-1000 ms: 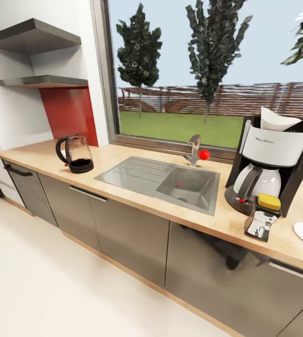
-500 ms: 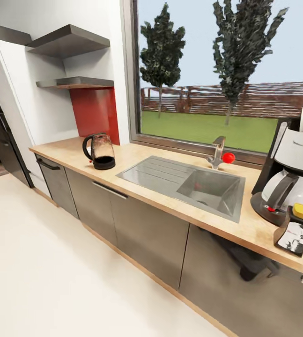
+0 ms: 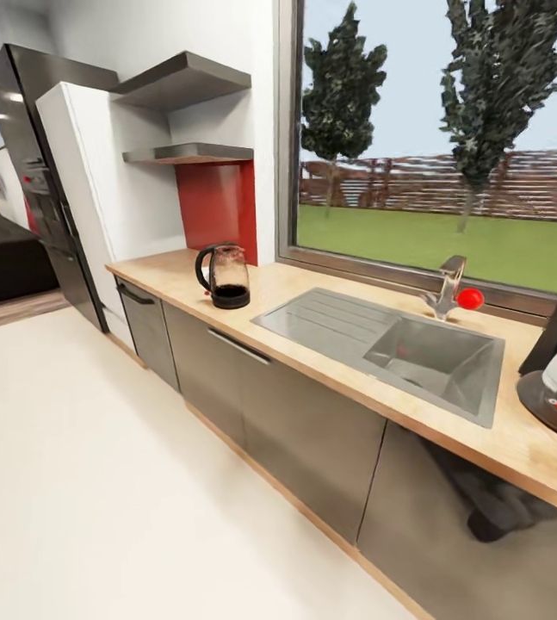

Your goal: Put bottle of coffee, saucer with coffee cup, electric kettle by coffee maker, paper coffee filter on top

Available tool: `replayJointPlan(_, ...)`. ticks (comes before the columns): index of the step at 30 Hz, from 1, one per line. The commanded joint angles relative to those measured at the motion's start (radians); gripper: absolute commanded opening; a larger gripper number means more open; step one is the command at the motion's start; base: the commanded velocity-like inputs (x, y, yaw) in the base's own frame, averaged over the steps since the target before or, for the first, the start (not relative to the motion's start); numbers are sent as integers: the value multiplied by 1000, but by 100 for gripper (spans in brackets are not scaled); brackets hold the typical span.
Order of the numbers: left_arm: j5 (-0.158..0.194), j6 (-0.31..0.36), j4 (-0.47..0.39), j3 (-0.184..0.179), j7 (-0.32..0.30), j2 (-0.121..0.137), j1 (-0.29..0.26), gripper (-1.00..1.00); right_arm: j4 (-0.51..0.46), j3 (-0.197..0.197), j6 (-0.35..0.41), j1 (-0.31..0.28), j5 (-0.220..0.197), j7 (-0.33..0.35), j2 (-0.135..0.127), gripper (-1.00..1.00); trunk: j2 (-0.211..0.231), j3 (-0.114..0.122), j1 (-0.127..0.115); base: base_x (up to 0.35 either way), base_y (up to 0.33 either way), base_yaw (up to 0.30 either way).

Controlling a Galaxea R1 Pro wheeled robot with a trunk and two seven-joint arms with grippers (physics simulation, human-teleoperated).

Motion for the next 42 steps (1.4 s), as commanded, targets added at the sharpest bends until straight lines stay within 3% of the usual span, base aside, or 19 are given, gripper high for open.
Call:
replayJointPlan(1,10,8,-1,-8,-3,0,0,100,1,2,-3,-1,-3,4,0,100,0,-1,0,145,0,176)
replayJointPlan(18,10,8,-3,-8,-3,0,0,100,1,2,-3,-1,-3,4,0,100,0,-1,0,298,41,206)
replayJointPlan(30,10,10,-3,-10,-3,0,0,100,1,2,-3,-1,-3,3,0,100,0,-1,0,202,249,257)
replayJointPlan(42,10,10,-3,-13,-3,0,0,100,27,2,0,30,-4,5,-4,100,0,-1,0,232,266,26)
